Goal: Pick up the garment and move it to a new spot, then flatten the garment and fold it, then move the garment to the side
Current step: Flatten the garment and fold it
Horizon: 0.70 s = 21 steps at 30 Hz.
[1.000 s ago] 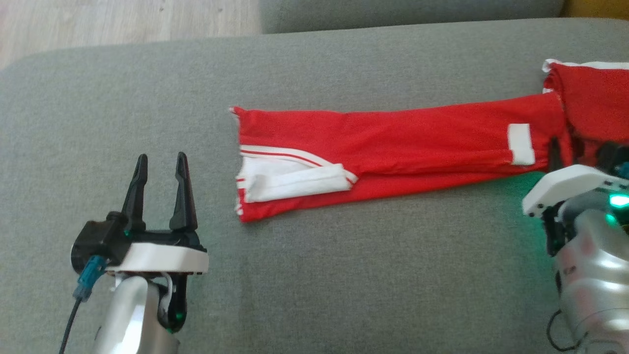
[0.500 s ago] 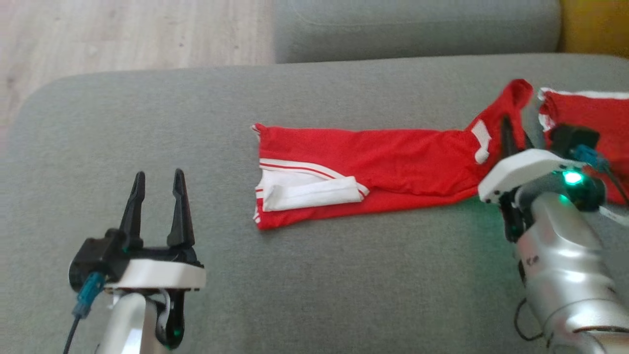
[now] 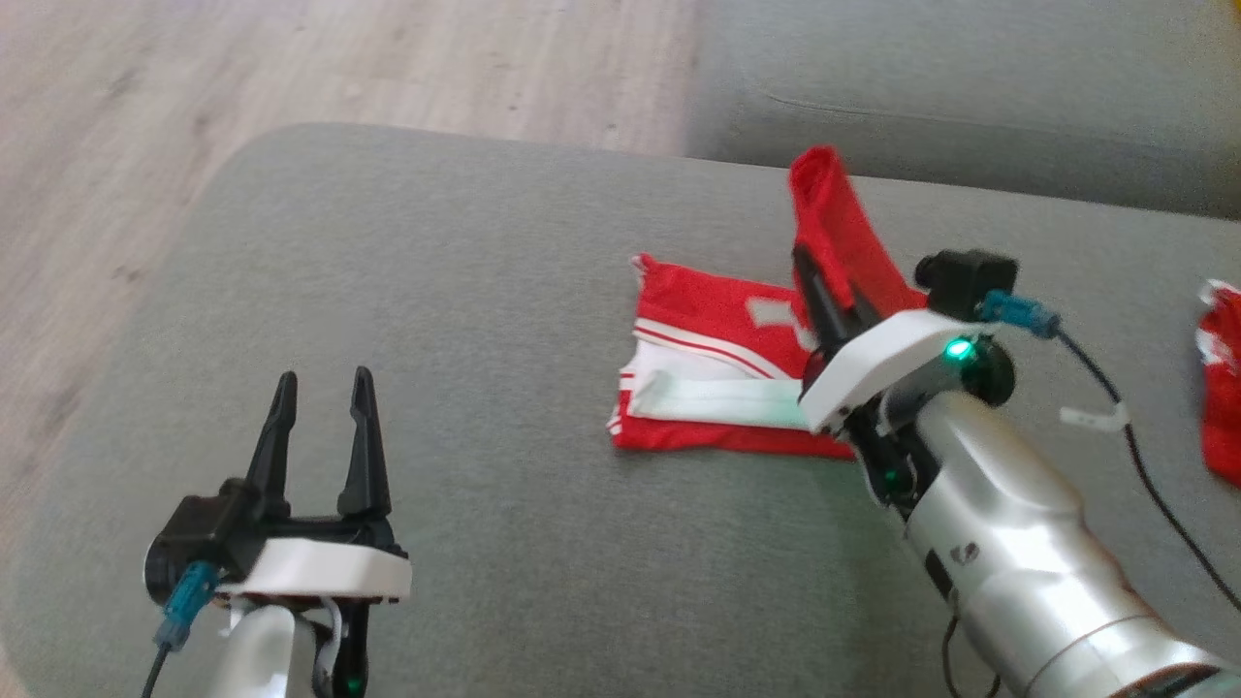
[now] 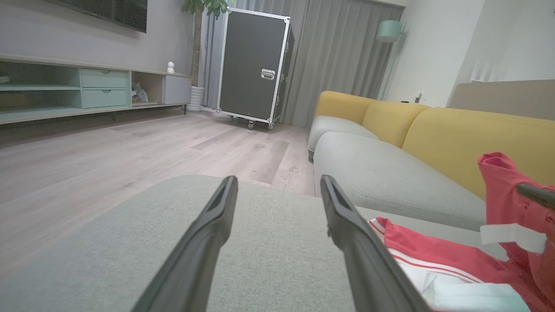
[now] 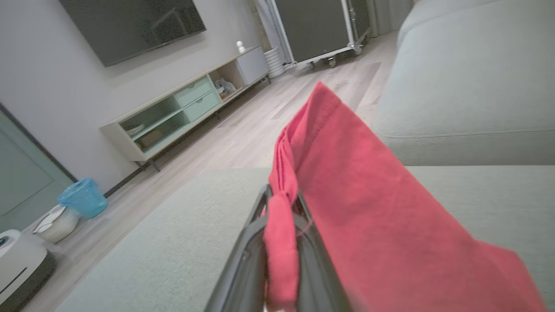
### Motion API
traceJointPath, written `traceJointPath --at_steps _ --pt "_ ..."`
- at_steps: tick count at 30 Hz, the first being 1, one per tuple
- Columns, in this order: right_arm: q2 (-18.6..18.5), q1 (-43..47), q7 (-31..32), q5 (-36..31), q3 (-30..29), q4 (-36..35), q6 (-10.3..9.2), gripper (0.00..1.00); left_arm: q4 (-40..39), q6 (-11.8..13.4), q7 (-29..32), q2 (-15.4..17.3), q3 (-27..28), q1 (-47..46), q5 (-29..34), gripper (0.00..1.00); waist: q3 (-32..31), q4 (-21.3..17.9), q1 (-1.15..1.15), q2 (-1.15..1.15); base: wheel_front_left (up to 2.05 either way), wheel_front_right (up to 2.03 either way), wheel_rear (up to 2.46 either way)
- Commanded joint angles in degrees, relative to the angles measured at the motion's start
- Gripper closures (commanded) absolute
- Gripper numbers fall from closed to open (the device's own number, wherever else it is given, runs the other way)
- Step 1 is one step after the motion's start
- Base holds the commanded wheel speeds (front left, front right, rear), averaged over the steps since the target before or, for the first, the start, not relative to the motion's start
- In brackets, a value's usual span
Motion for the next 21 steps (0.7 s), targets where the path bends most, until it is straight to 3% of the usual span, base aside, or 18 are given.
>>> traceJointPath --at_steps 1,13,21 --pt "0.9 -0.9 -0.4 1.9 2.4 -1.7 -0.05 1.0 -1.6 -0.3 -0.3 0.5 1.3 -1.5 0.7 0.0 -0.3 2.6 0.01 0.0 0.0 0.0 0.0" --pt "0.9 -1.5 -3.7 12.1 13.1 5.4 -0.05 1.0 -0.8 -0.3 -0.3 0.5 -0.5 -2.2 0.2 0.0 1.8 8.8 0.01 0.0 0.0 0.0 0.0" --pt "0.9 -2.7 -4.9 15.9 16.8 8.6 -0.05 1.0 -0.6 -0.3 -0.3 0.4 -1.4 -3.1 -0.4 0.0 3.5 10.6 0.01 0.0 0.0 0.0 0.0"
